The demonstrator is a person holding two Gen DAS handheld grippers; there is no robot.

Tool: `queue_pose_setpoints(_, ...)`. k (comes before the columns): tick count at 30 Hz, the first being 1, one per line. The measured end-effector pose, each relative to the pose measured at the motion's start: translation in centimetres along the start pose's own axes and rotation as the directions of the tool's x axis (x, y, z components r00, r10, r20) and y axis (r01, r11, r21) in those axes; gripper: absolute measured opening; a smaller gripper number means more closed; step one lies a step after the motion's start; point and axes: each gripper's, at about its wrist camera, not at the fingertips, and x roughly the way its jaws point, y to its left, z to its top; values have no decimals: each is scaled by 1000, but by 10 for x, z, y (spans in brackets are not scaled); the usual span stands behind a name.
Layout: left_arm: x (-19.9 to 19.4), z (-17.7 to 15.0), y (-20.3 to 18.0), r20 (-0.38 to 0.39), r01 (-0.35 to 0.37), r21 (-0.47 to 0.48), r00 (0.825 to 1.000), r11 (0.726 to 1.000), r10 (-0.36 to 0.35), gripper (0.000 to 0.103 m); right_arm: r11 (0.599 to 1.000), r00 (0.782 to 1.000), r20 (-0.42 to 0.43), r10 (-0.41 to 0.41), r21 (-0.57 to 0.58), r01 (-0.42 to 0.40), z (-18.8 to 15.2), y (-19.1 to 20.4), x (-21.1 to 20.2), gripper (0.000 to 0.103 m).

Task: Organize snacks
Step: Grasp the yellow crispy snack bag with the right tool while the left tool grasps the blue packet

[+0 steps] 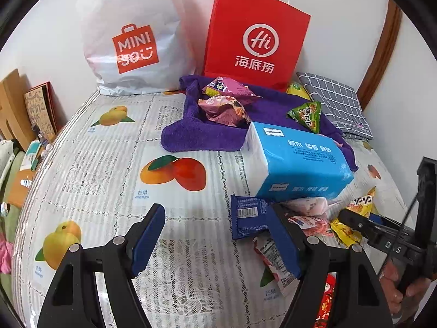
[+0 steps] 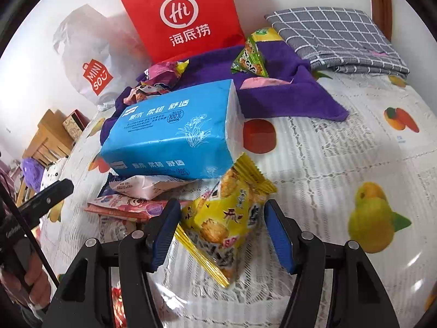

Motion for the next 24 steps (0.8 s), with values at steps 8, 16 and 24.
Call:
queue_pose_setpoints(8, -3, -3, 1, 7, 13, 0, 1000, 1000, -13, 75, 1000, 1000, 3, -2, -18, 2, 1, 1, 4, 51)
queue_pose_setpoints(16, -5, -10, 17, -15, 58, -55, 998, 997, -58, 75, 983, 985, 116, -125, -122, 139, -2, -9, -25, 50)
queue_pose_setpoints(24, 10, -14, 2, -50, 63, -32, 997, 997, -65, 75, 978, 982, 99, -161, -120, 172, -7, -41, -15, 49)
